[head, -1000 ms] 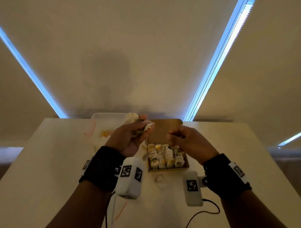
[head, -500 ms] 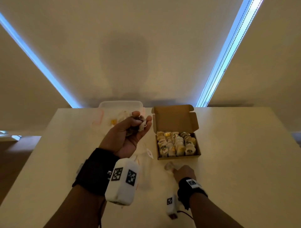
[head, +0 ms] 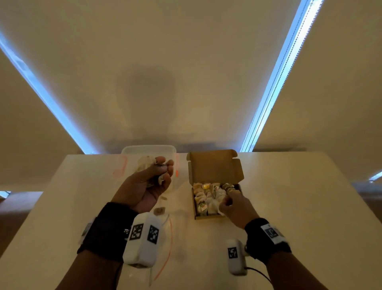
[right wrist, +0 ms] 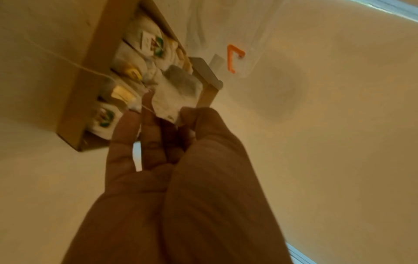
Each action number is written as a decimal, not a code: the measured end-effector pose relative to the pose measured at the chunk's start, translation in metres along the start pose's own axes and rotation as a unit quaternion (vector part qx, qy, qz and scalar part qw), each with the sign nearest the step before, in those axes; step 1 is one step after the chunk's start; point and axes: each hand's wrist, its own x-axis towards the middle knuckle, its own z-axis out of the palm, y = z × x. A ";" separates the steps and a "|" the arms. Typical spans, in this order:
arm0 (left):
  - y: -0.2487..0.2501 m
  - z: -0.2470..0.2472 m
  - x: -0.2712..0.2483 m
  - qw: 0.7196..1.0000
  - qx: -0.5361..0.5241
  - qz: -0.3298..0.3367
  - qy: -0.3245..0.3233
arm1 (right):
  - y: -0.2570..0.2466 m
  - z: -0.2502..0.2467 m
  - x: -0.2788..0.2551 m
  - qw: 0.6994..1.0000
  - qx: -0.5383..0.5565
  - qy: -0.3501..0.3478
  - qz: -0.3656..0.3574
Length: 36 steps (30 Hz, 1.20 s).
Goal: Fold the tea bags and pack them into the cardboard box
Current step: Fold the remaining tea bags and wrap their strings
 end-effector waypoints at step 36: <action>0.053 0.110 -0.021 0.873 0.370 0.271 -0.165 | -0.207 -0.197 -0.068 0.967 0.096 0.042 -0.233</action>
